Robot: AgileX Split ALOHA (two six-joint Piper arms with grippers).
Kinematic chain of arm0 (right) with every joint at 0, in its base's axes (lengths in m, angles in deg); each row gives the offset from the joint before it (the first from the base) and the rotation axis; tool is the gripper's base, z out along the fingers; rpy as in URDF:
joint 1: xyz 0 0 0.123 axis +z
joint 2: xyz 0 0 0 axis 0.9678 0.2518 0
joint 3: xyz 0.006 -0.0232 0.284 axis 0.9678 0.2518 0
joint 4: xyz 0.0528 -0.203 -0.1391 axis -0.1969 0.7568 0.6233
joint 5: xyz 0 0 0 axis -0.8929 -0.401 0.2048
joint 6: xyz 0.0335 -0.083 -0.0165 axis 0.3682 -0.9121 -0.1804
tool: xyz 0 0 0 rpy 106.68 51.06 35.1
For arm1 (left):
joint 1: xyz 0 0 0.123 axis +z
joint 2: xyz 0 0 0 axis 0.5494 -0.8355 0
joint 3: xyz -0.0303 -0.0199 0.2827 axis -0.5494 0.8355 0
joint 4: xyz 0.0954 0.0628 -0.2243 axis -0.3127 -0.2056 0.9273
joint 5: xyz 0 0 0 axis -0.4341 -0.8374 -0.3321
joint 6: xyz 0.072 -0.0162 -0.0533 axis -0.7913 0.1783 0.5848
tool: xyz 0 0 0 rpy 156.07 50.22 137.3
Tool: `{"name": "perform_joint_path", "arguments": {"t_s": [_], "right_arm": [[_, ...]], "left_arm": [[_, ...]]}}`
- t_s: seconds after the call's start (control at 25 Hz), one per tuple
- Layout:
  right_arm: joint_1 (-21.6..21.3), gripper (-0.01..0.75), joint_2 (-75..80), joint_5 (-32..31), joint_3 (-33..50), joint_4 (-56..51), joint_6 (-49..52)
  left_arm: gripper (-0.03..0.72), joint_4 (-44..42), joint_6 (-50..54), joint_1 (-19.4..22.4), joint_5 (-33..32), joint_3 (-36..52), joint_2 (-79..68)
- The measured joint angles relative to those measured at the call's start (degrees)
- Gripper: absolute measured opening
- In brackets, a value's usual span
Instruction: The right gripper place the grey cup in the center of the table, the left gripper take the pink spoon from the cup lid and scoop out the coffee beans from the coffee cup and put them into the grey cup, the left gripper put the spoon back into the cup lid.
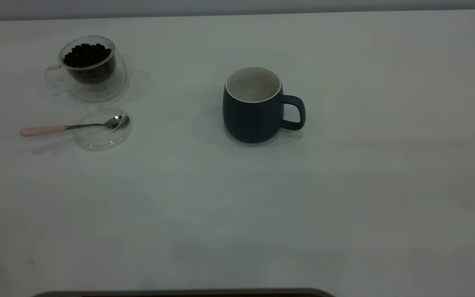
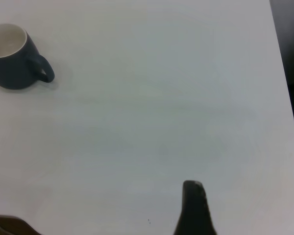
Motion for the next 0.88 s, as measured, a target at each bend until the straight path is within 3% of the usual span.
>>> {"name": "perform_joint_path", "arguments": {"t_s": [0.68, 0.88], "right_arm": [[0.0, 0.588, 0.0, 0.0, 0.0, 0.0, 0.0], [0.0, 0.588, 0.0, 0.0, 0.0, 0.0, 0.0]], "left_arm": [[0.513, -2.6, -1.5, -0.1, 0.3, 16.4, 27.3], [0.513, -3.1, -1.5, -4.2, 2.0, 17.1, 33.1]]}}
